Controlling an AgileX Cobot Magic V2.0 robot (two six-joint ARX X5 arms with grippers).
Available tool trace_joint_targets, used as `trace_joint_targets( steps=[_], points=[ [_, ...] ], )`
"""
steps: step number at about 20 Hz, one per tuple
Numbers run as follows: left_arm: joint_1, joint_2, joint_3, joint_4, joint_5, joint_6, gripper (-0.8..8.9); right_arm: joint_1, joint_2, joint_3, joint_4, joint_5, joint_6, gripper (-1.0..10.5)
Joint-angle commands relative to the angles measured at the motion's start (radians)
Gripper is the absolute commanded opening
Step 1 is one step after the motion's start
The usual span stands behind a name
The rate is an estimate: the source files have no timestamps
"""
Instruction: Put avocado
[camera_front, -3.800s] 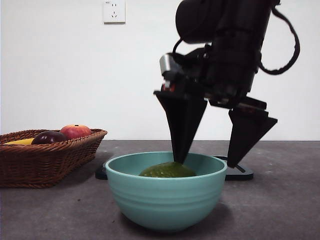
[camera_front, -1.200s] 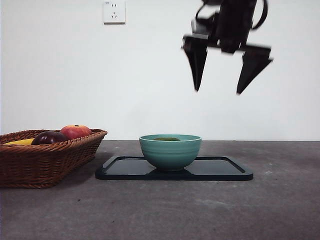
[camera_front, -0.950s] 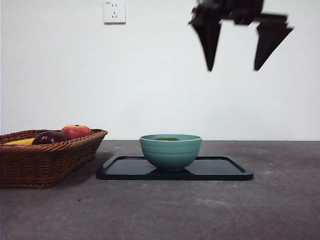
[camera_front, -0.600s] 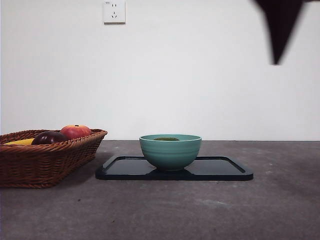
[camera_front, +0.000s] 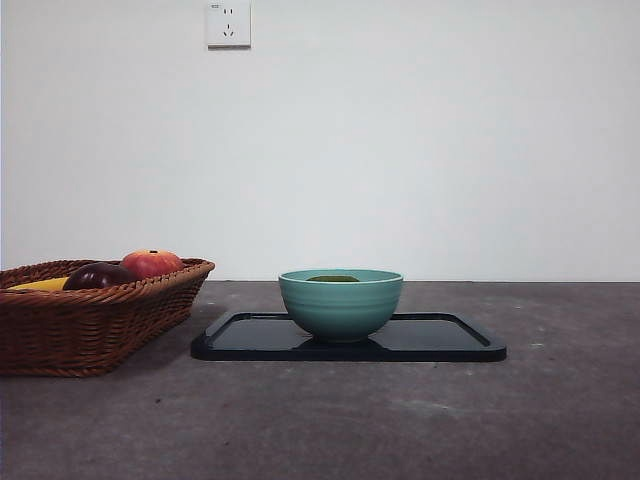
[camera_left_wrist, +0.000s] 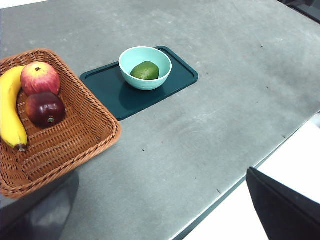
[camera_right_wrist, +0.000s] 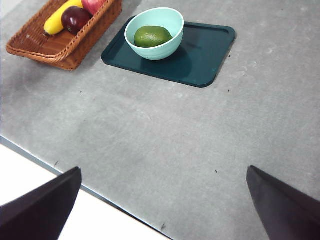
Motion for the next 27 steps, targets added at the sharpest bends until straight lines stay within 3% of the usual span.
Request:
trace_joint_targets(
  steps=[1,8,9,10,11,12,25,27],
  points=[
    [-0.011,0.0,0.011,0.014,-0.003,-0.003,5.47,0.008,0.001,0.002,0.01,-0.001,0.003,5.5],
    [-0.011,0.0,0.011,0.015,-0.003,-0.003,5.21,0.008,0.002,0.002,0.082,0.0,0.003,5.4],
    [-0.011,0.0,0.011,0.015,-0.003,-0.003,4.79,0.008,0.002,0.002,0.08,0.0,0.003,4.4],
    [-0.011,0.0,0.011,0.015,-0.003,-0.002,3.47,0.008,0.002,0.002,0.079,0.0,0.003,2.5],
    [-0.011,0.0,0.011,0.015,-0.003,-0.002,1.17,0.009,0.002,0.002,0.08,-0.002,0.003,0.0],
    [-0.011,0.0,0.011,0.015,-0.003,0.001,0.08,0.009,0.002,0.002,0.081,-0.001,0.004,0.2],
    [-0.011,0.0,0.012,0.017,-0.003,0.001,0.24,0.009,0.002,0.002,0.087,0.0,0.01,0.2],
    [0.031,-0.001,0.012,0.016,-0.003,0.001,0.24,0.009,0.002,0.002,0.087,0.0,0.01,0.2]
  ],
)
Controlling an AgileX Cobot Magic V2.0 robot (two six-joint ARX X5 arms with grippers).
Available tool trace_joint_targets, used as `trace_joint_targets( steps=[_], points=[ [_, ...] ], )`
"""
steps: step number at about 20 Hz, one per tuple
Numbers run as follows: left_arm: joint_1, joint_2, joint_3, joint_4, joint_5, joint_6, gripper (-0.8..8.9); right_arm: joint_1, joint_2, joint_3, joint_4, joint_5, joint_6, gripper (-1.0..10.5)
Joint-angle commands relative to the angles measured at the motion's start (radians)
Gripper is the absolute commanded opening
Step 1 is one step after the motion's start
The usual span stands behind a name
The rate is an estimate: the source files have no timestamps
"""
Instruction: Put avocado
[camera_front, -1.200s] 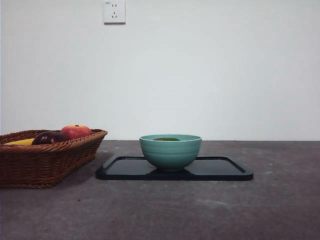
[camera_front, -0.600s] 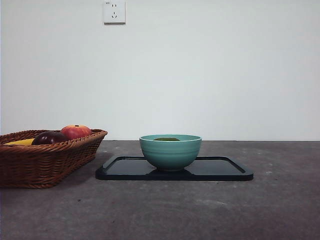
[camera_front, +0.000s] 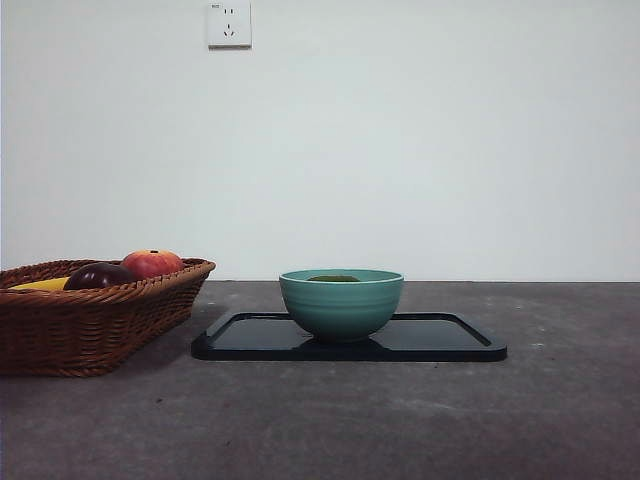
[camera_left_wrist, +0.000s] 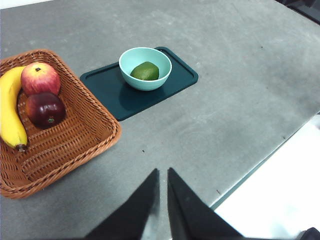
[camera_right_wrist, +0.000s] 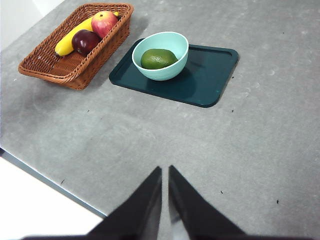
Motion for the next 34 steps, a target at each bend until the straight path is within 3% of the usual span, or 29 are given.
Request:
trace_joint_targets(
  steps=[1,2,4,7,11,14,17,23,30,34],
  points=[
    [0.068,0.0,0.011,0.013,-0.003,0.001,0.24,0.009,0.003,0.005,0.015,0.0,0.01,0.2],
    [0.135,0.005,0.008,0.017,-0.003,0.006,0.24,0.009,0.003,0.005,0.015,0.0,0.01,0.2],
    [0.278,0.005,-0.016,0.054,-0.006,0.157,0.24,0.009,0.003,0.005,0.015,0.0,0.01,0.2],
    [0.478,-0.014,-0.146,0.31,-0.001,0.307,0.24,0.009,0.003,0.005,0.015,0.0,0.01,0.2],
    [0.703,-0.043,-0.421,0.753,0.128,0.316,0.24,0.009,0.003,0.005,0.015,0.0,0.01,0.2],
    [0.81,-0.058,-0.603,0.957,0.237,0.287,0.24,0.009,0.003,0.005,0.015,0.0,0.01,0.2],
    [0.867,-0.103,-0.745,1.039,0.238,0.286,0.24,0.009,0.003,0.005,0.015,0.0,0.01,0.2],
    [0.935,-0.216,-0.946,1.036,0.237,0.275,0.24,0.009,0.003,0.005,0.015,0.0,0.01,0.2],
    [0.969,-0.346,-1.043,1.036,0.237,0.148,0.24,0.009,0.003,0.005,0.015,0.0,0.01,0.2],
    [0.988,-0.369,-1.073,1.038,0.237,0.126,0.24,0.009,0.003,0.005,0.016,0.0,0.01,0.2]
  ],
)
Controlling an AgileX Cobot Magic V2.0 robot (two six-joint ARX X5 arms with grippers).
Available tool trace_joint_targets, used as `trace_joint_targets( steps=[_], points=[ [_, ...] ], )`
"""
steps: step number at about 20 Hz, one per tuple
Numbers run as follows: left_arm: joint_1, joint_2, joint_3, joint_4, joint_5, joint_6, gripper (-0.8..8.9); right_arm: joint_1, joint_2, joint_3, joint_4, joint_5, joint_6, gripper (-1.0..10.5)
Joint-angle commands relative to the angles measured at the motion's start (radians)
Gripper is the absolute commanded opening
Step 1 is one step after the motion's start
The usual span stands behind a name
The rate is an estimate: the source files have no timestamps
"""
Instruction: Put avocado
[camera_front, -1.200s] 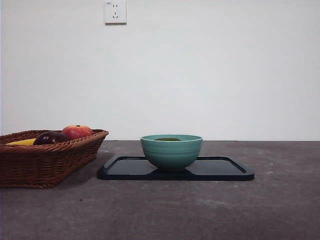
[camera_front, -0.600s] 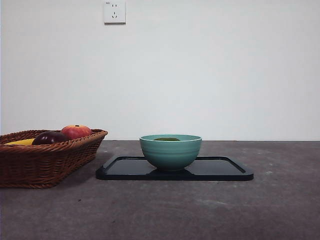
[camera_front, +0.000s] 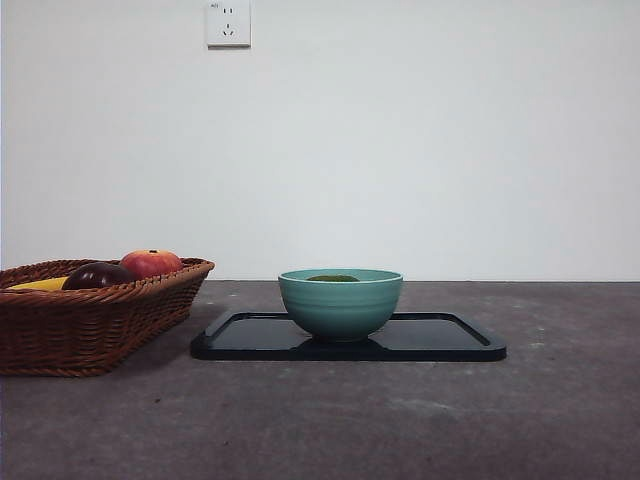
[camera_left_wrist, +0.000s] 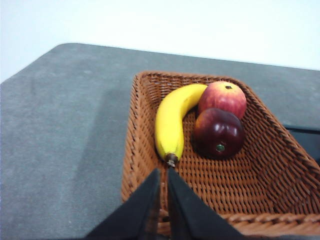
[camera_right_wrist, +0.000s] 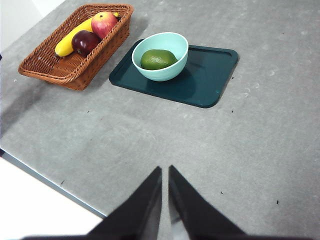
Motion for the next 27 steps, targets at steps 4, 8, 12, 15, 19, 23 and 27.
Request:
trace_joint_targets(
  steps=[4,8,12,15,19,23,27],
  points=[
    [0.009,0.0,-0.022,-0.003,0.011,0.027,0.24,0.009,0.003,0.005,0.013,0.0,0.01,0.2],
    [-0.001,0.0,-0.022,-0.006,0.039,0.124,0.24,0.009,0.003,0.005,0.013,0.0,0.01,0.2],
    [-0.015,0.0,-0.022,-0.006,0.039,0.133,0.24,0.009,0.003,0.005,0.013,0.0,0.01,0.2],
    [-0.015,0.0,-0.022,-0.003,0.039,0.11,0.24,0.009,0.003,0.005,0.013,0.0,0.01,0.2],
    [-0.015,0.0,-0.021,-0.003,0.039,0.111,0.24,0.009,0.003,0.005,0.013,0.0,0.01,0.2],
    [-0.015,0.0,-0.021,-0.003,0.039,0.111,0.24,0.009,0.003,0.005,0.013,0.0,0.01,0.2],
    [-0.015,0.0,-0.021,-0.003,0.039,0.11,0.24,0.009,0.003,0.005,0.013,0.0,0.01,0.2]
  ],
)
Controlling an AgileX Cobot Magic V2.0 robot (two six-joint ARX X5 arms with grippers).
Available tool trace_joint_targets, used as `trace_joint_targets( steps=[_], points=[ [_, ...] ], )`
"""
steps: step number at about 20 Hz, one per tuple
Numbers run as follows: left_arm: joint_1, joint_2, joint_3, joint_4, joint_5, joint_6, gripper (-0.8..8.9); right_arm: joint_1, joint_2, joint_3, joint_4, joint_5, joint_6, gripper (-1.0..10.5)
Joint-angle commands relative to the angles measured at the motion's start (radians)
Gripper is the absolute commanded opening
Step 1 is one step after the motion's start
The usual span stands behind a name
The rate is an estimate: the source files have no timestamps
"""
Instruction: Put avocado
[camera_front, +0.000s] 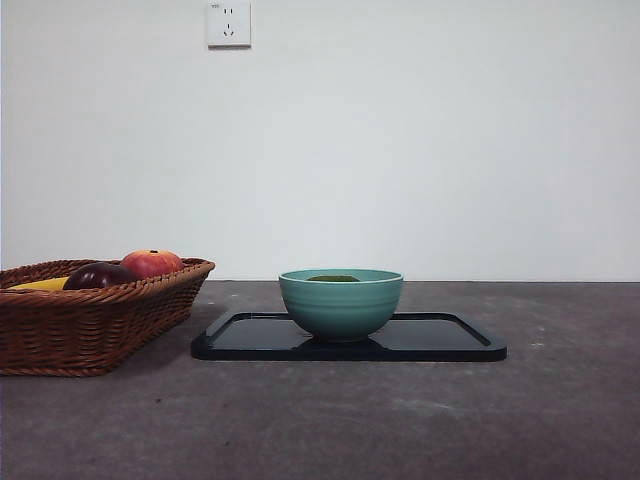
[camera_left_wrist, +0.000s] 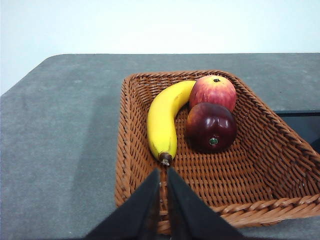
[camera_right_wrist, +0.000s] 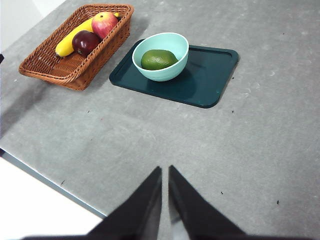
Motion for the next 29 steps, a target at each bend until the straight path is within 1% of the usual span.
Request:
trace_joint_targets(
  steps=[1,3,4,5,6,8,9,10,12,14,17,20,24,29],
  points=[
    [-0.002,-0.001,-0.021,-0.006,0.01,-0.005,0.24,0.009,0.003,0.005,0.013,0.0,0.01,0.2],
    [-0.002,-0.001,-0.021,-0.006,0.01,-0.005,0.24,0.005,0.003,0.005,0.013,0.001,0.009,0.2],
    [-0.002,-0.001,-0.021,-0.006,0.01,-0.005,0.24,-0.01,0.003,0.005,0.013,0.007,-0.028,0.2],
    [-0.001,-0.001,-0.021,-0.006,0.01,-0.005,0.24,-0.036,0.003,0.004,0.012,0.048,-0.13,0.2],
    [-0.002,-0.001,-0.021,-0.006,0.01,-0.005,0.24,-0.069,0.002,-0.006,0.028,0.092,-0.182,0.2],
    [-0.002,-0.001,-0.021,-0.006,0.01,-0.005,0.24,-0.152,-0.005,-0.067,0.154,0.18,-0.24,0.2],
    [-0.002,-0.001,-0.021,-0.006,0.01,-0.005,0.24,-0.2,-0.013,-0.116,0.25,0.21,-0.259,0.2],
    [-0.001,-0.001,-0.021,-0.006,0.01,-0.005,0.24,-0.247,-0.019,-0.176,0.361,0.212,-0.274,0.2],
    [-0.002,-0.001,-0.021,-0.006,0.009,-0.005,0.24,-0.347,-0.04,-0.321,0.606,0.201,-0.277,0.2],
    [-0.002,-0.001,-0.021,-0.006,0.009,-0.005,0.24,-0.434,-0.061,-0.47,0.805,0.14,-0.279,0.2],
    [-0.002,-0.001,-0.021,-0.006,0.01,-0.005,0.24,-0.534,-0.108,-0.652,0.951,0.111,-0.278,0.2],
    [-0.002,-0.001,-0.021,-0.007,0.01,-0.005,0.24,-0.59,-0.154,-0.75,0.999,0.048,-0.29,0.2],
    [-0.001,-0.001,-0.021,-0.007,0.009,-0.005,0.24,-0.615,-0.181,-0.809,1.009,-0.005,-0.307,0.2],
    [-0.001,-0.001,-0.021,-0.007,0.009,-0.005,0.24,-0.619,-0.203,-0.855,1.009,-0.011,-0.308,0.2]
  ],
)
